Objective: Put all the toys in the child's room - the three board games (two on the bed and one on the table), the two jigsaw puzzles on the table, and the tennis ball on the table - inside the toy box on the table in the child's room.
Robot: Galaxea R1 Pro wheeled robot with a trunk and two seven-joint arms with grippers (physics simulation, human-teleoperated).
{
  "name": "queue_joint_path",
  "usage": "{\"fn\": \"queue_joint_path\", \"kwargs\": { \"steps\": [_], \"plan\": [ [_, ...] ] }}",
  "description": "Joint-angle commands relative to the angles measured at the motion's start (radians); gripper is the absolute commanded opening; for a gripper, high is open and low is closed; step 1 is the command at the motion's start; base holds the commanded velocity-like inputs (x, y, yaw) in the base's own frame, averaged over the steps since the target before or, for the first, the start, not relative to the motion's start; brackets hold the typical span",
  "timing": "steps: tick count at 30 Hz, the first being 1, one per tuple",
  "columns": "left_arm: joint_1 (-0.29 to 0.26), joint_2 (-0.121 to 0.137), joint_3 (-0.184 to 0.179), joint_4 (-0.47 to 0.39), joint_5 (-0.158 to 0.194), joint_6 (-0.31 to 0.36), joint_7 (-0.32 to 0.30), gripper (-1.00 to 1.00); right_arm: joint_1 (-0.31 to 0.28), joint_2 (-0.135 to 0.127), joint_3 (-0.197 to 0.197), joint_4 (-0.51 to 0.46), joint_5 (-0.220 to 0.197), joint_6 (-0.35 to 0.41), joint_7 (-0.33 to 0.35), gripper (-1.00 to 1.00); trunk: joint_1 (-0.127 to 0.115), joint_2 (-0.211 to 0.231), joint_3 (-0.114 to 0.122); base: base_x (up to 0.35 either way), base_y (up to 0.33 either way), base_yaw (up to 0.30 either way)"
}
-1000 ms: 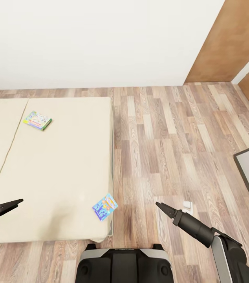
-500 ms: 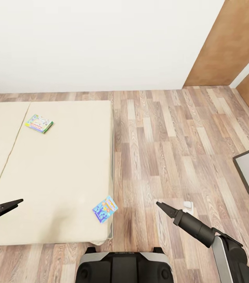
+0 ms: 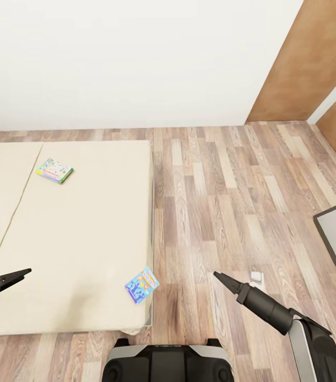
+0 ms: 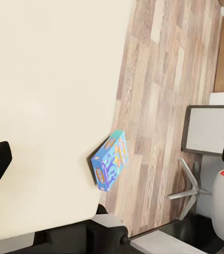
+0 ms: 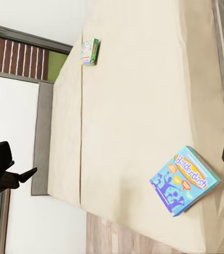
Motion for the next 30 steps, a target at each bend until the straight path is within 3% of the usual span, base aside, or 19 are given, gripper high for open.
{"fn": "queue_joint_path", "kwargs": {
  "steps": [1, 17, 30],
  "plan": [
    [-0.001, 0.0, 0.002, -0.001, -0.011, 0.01, -0.009, 1.0, 0.0, 0.001, -0.003, -0.001, -0.002, 0.007, 0.002, 1.0, 0.001, -0.001, 0.001, 0.0, 0.0, 0.0],
    [-0.001, -0.001, 0.001, -0.001, -0.011, 0.009, -0.009, 1.0, 0.004, 0.001, -0.007, -0.004, -0.003, 0.007, 0.003, 1.0, 0.001, -0.001, 0.027, 0.0, 0.0, 0.0],
    [-0.001, -0.001, 0.002, -0.001, -0.011, 0.008, -0.009, 1.0, 0.004, -0.001, -0.05, -0.003, -0.004, 0.01, 0.021, 1.0, 0.001, -0.001, 0.049, 0.0, 0.0, 0.0]
  ]
}}
